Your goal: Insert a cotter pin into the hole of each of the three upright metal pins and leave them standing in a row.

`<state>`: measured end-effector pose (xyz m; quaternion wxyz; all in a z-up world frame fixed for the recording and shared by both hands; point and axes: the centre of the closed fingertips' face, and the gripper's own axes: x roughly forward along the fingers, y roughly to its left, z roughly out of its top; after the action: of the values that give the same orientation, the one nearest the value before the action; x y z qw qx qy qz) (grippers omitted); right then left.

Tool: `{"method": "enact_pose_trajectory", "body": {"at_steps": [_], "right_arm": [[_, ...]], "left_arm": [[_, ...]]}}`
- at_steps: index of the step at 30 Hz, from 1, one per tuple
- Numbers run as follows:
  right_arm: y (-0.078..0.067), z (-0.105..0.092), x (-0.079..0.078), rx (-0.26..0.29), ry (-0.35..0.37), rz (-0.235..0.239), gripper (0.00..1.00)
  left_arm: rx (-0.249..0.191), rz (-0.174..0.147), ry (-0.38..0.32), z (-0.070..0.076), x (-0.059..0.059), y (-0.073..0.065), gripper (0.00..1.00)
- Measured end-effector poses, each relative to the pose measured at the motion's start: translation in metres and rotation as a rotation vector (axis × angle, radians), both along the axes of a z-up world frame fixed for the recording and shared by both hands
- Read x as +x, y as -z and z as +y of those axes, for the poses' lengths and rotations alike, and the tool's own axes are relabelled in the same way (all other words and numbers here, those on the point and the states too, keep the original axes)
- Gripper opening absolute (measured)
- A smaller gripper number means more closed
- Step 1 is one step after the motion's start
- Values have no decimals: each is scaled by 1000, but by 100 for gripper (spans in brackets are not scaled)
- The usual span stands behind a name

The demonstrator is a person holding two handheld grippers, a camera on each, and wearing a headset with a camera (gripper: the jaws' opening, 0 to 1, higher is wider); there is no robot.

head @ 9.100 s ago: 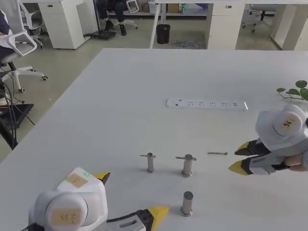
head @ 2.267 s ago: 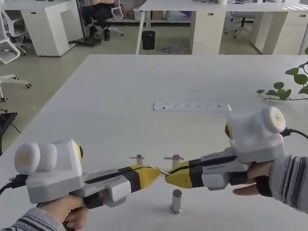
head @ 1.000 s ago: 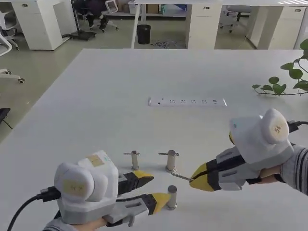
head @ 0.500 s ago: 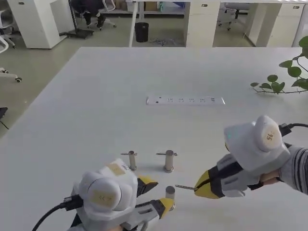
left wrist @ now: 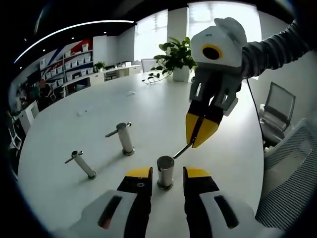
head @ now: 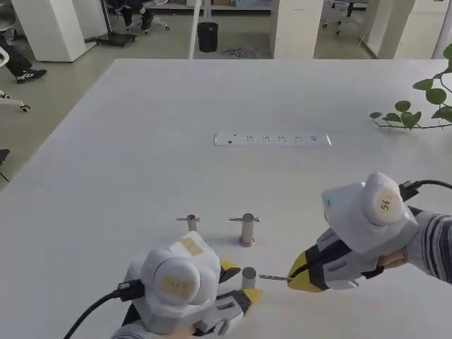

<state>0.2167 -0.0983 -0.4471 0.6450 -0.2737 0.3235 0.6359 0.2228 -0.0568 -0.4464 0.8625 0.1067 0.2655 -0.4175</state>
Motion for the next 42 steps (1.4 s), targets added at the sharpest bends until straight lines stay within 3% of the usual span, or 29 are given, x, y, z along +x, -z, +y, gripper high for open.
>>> {"method": "enact_pose_trajectory", "body": {"at_steps": [12,19,28,31,36,38,42], "right_arm": [[3,1,4,-6,-20,5,0],[2,4,3,-1,-33,-2,0],[-2,12,4,5,-52,-18,0],[-2,17,4,7,-55,-17,0],[-4,25,2,9,-66,-20,0],[-3,27,2,3,-71,-24,0],[-3,31,2,2,-67,-19,0]], "left_arm": [[7,38,-10,-1,4,16,14],[7,32,-4,-3,4,18,11],[-17,37,-16,-3,4,21,10],[-46,50,-37,-4,5,21,10],[-45,39,-41,-4,4,21,10],[-25,19,-34,-5,4,21,10],[-34,20,-54,-4,4,20,10]]}}
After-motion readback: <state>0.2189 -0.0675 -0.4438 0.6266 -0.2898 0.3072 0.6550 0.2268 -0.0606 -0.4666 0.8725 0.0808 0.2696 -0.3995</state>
